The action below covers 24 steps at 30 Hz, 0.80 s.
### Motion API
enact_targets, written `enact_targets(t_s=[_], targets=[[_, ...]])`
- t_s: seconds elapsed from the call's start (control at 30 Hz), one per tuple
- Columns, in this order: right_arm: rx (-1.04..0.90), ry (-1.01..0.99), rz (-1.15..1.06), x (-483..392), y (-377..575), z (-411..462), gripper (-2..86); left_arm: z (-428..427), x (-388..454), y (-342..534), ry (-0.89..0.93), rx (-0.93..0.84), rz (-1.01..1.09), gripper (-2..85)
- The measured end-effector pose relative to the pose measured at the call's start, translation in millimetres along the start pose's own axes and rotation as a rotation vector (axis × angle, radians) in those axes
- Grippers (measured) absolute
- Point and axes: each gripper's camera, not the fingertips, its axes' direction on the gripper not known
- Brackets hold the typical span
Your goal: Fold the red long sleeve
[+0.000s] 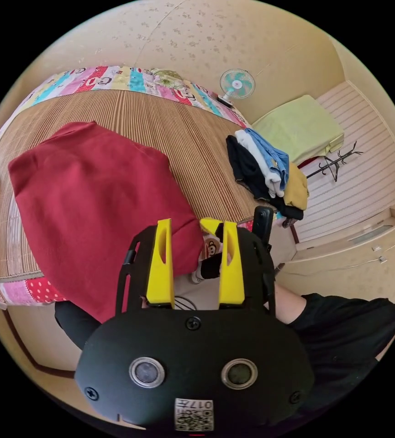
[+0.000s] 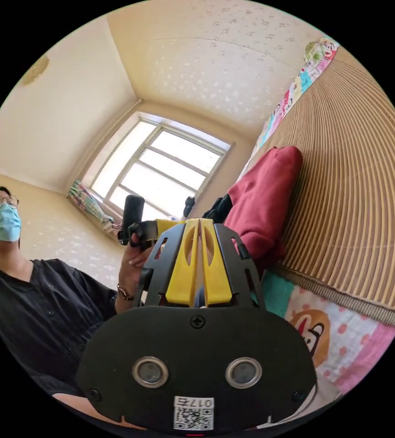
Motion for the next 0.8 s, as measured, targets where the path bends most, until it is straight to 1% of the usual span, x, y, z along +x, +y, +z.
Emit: enact_targets(t_s=[0.03, 0.07, 0.1, 0.17, 0.23, 0.27, 0.33, 0.37, 0.43, 0.47, 0.53, 0.6, 0.67, 0.7, 0.73, 0.77, 0.8], targets=[[-0.058, 0.070, 0.026, 4, -3, 7, 1.2, 3, 0, 5, -0.020, -0.010, -0.003, 16.0], [-0.103, 0.183, 0.057, 7, -8, 10, 1.6, 10, 0, 13, -0.070, -0.028, -0.018, 16.0], [-0.098, 0.217, 0.067, 7, -10, 7, 1.8, 16, -3, 19, -0.098, -0.043, -0.039, 16.0], [0.048, 0.228, 0.088, 3, -12, -23, 4.1, 17, -7, 26, -0.060, -0.053, -0.055, 16.1], [0.117, 0.283, 0.159, 8, -11, -46, 7.4, 11, -7, 34, -0.037, -0.028, -0.047, 16.0], [0.086, 0.338, 0.212, 15, -11, -52, 9.3, 7, -6, 38, -0.074, -0.018, -0.036, 16.0], [-0.010, 0.392, 0.271, 26, -7, -50, 9.5, 4, -4, 44, -0.159, -0.024, -0.021, 16.0], [-0.055, 0.376, 0.279, 28, -1, -46, 7.7, 3, -2, 47, -0.198, -0.022, -0.006, 16.0], [-0.024, 0.306, 0.242, 20, 9, -46, 5.6, 3, 2, 50, -0.214, -0.020, 0.024, 16.0], [0.029, 0.254, 0.195, 8, 11, -49, 4.8, 2, 4, 52, -0.203, -0.019, 0.035, 16.1], [0.022, 0.156, 0.118, -12, 2, -45, 4.2, -7, 6, 56, -0.155, 0.008, 0.040, 16.5], [-0.056, 0.065, 0.032, -36, -17, -29, 3.9, -30, 7, 68, -0.116, 0.087, 0.035, 16.8], [-0.158, -0.021, -0.113, -80, -39, 1, 3.6, -46, 4, 78, -0.116, 0.128, 0.029, 16.5], [-0.194, -0.032, -0.148, -91, -44, 11, 3.6, -60, 3, 88, -0.130, 0.177, 0.023, 16.0], [-0.270, -0.041, -0.225, -116, -49, 32, 3.6, -68, 2, 94, -0.149, 0.215, 0.017, 15.1], [-0.293, -0.024, -0.301, -138, -52, 46, 3.6, -85, 1, 108, -0.195, 0.292, 0.017, 13.2], [-0.291, -0.027, -0.329, -147, -53, 50, 3.5, -103, 1, 123, -0.231, 0.376, 0.009, 10.5]])
